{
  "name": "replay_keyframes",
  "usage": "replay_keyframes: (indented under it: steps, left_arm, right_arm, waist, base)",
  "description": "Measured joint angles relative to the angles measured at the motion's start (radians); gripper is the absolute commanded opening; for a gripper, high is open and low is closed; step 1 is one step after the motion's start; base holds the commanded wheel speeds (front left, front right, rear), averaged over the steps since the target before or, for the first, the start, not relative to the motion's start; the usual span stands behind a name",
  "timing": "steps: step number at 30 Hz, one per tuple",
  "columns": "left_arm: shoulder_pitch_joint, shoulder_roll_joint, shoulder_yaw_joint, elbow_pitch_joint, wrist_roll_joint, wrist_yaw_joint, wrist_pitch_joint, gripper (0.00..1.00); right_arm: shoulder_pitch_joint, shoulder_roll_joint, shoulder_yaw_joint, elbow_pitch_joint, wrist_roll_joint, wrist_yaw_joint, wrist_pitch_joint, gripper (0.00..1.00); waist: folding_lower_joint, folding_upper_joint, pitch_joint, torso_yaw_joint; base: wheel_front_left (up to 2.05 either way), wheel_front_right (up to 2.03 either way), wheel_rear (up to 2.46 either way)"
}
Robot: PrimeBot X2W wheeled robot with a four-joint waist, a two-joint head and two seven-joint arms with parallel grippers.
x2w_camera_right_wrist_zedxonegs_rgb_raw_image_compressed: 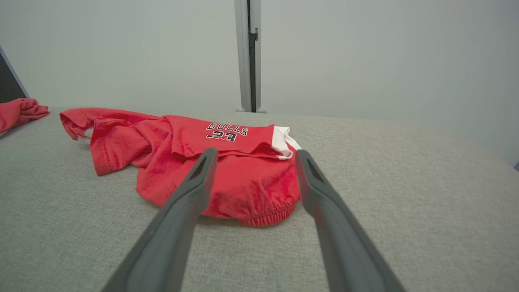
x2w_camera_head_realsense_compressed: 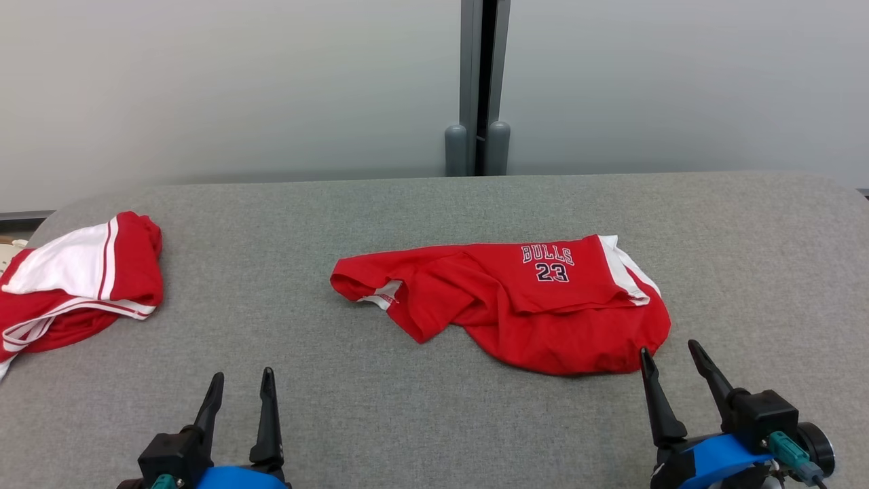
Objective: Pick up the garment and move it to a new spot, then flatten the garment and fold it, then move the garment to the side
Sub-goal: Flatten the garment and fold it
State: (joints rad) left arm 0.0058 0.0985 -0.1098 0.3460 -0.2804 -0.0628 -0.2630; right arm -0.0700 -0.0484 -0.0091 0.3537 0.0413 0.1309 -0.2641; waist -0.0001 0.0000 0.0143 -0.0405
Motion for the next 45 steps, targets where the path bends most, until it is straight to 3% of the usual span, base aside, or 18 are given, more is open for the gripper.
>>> replay_keyframes:
  steps: [15,21,25,35,36,38,39,45]
  left_arm:
    - [-0.007,-0.016,0.031,0.019,0.018,-0.019,0.000,1.00]
    - [-0.037,-0.023,0.034,0.021,0.035,-0.028,0.000,1.00]
    - [-0.068,-0.029,0.032,0.027,0.044,-0.038,0.000,1.00]
    - [-0.092,-0.037,0.037,0.032,0.053,-0.044,0.000,1.00]
    - [-0.093,-0.037,0.037,0.032,0.054,-0.044,0.000,1.00]
    - [-0.095,-0.038,0.038,0.033,0.055,-0.044,0.000,1.00]
    - [-0.096,-0.038,0.039,0.033,0.055,-0.044,0.000,1.00]
    - [-0.097,-0.041,0.045,0.036,0.062,-0.047,0.000,1.00]
  right_arm:
    - [-0.013,0.001,-0.018,0.021,-0.019,0.000,0.000,1.00]
    - [-0.174,0.000,-0.126,0.159,-0.160,0.000,0.003,1.00]
    - [-0.324,0.000,-0.233,0.336,-0.288,0.000,0.093,1.00]
    - [-0.457,-0.002,-0.320,0.517,-0.357,0.000,0.130,1.00]
    - [-0.467,-0.003,-0.325,0.532,-0.357,0.000,0.127,0.69]
    - [-0.489,-0.005,-0.335,0.564,-0.357,0.000,0.123,0.26]
    - [-0.499,-0.006,-0.336,0.577,-0.357,0.000,0.122,0.00]
    - [-0.555,-0.006,-0.306,0.599,-0.350,0.000,0.040,0.00]
  waist:
    - [0.0000,0.0000,0.012,0.002]
    - [0.0001,0.0000,0.051,0.020]
    - [0.0002,0.0000,0.092,0.061]
    - [0.0002,0.0000,0.154,0.119]
    - [0.0002,0.0000,0.158,0.122]
    - [0.0002,0.0000,0.165,0.128]
    - [0.0002,0.0000,0.167,0.129]
    - [0.0003,0.0000,0.162,0.122]
  base:
    - [0.00,0.00,0.00]
    - [0.00,0.00,0.00]
    - [0.00,0.00,0.00]
    - [0.00,0.00,0.00]
    - [0.00,0.00,0.00]
    - [0.00,0.00,0.00]
    - [0.00,0.00,0.00]
    - [0.00,0.00,0.00]
